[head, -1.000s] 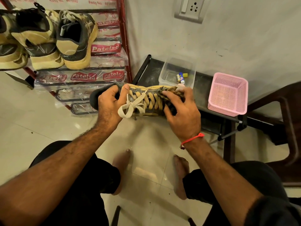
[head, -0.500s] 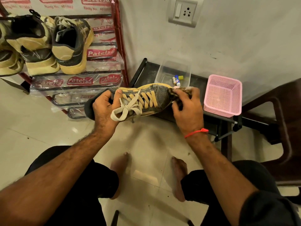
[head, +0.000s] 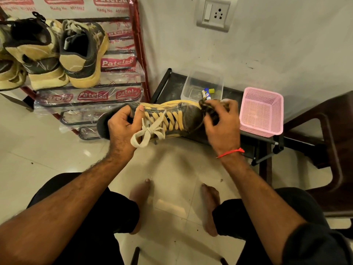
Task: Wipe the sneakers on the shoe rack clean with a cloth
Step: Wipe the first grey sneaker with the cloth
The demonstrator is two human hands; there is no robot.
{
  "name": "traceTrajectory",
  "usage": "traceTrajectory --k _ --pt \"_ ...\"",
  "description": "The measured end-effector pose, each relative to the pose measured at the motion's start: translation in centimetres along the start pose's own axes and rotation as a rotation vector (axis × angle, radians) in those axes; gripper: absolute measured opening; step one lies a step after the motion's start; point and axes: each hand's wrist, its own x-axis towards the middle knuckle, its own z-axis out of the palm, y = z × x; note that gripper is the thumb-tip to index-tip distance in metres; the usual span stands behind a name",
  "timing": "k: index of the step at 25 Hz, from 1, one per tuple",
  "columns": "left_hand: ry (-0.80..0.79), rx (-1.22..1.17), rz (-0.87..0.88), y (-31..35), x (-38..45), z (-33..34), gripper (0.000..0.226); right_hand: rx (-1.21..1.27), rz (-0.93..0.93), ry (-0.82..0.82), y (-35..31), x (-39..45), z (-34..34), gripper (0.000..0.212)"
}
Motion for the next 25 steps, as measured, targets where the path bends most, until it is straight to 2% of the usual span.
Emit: traceTrajectory --k 2,6,9,10,13,15,18,21,23,25 --pt "-0.078 0.059 0.175 0.6 -0.9 0.3 0.046 0.052 0.059 0.042 -0.6 0.6 -0.4 0.036" --pt "-0.141 0.219 0.423 1.2 -1.9 0.6 0.035 0.027 -0.126 -0.174 -2.8 -2.1 0.8 0.038" --pt "-0.121 0.266 0.449 0.9 -1.9 0.4 0.036 0.000 0.068 -0.105 -0.9 -0.1 -0.5 0.037" --pt "-0.109 0.267 0.438 0.9 -1.8 0.4 0.035 0.019 0.080 -0.089 -1.1 -0.3 -0.6 0.037" --pt "-0.069 0.224 0.397 1.0 -1.8 0.6 0.033 0.066 -0.112 -0.180 -4.4 -2.9 0.9 0.038" --pt "-0.062 0.187 0.354 0.9 -1.6 0.6 0.035 0.070 -0.133 -0.172 -4.0 -2.4 1.1 0.040" --pt "-0.063 0.074 0.173 0.3 -1.0 0.3 0.047 0.044 0.040 -0.025 -1.1 -0.6 0.2 0.039" --pt "-0.086 -0.222 -0.249 0.7 -0.5 0.5 0.046 0.152 0.052 0.019 -2.0 -1.8 0.5 0.035" --pt "-0.124 -0.275 -0.510 1.4 -0.5 0.8 0.047 0.261 0.050 -0.015 -2.9 -2.4 1.3 0.034" --pt "-0.231 -0.261 -0.696 1.3 -0.3 0.8 0.066 0.325 0.096 -0.025 -2.6 -2.1 1.8 0.035"
